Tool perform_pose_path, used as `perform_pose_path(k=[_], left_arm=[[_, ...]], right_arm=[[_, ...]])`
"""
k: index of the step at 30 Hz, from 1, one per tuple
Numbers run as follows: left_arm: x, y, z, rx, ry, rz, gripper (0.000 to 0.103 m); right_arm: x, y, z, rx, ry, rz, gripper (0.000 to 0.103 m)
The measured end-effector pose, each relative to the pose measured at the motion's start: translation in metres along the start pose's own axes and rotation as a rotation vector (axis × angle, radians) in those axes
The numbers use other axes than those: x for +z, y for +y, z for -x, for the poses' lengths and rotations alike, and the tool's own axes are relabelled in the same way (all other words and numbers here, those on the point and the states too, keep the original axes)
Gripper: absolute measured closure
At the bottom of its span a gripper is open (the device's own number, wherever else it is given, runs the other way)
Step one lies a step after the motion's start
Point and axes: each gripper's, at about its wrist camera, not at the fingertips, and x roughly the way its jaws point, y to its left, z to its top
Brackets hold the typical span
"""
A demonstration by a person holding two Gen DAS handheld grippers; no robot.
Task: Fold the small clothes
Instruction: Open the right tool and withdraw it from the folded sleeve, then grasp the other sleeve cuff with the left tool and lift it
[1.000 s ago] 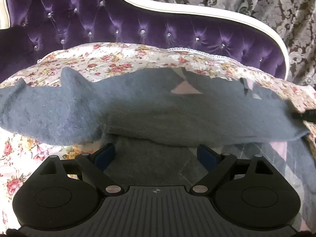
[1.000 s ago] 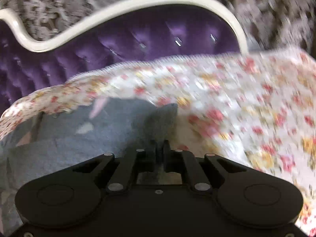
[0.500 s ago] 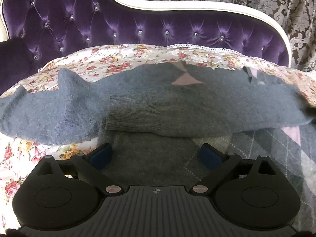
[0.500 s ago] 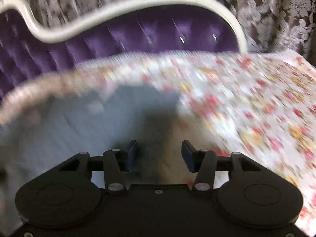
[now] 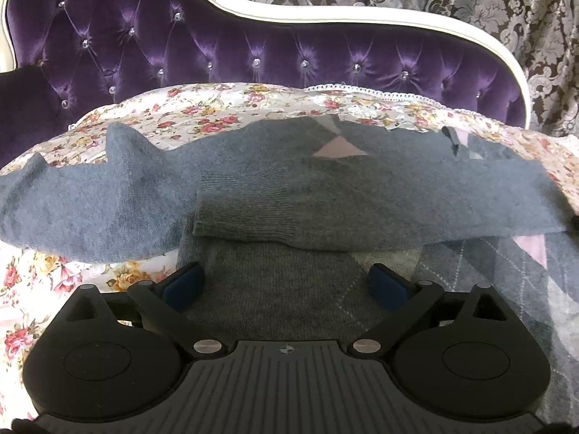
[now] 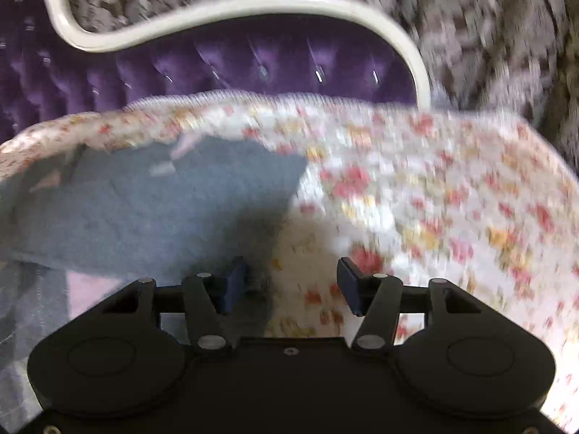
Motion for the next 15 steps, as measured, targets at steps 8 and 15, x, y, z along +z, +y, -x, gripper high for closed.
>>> perform_pose_path(k=[8, 15], left_arm=[[0.0, 0.012, 0.014, -0.1, 0.01, -0.022, 0.001], [0.01, 0.075, 0.043, -0.065, -0.025, 0.045, 0.001]], right_arm=[[0.006, 0.031, 0.053, 0.1, -0.118, -0.04, 0.002], [-0.001, 0.088, 0.078, 0.345, -0.096, -0.022, 0.001]])
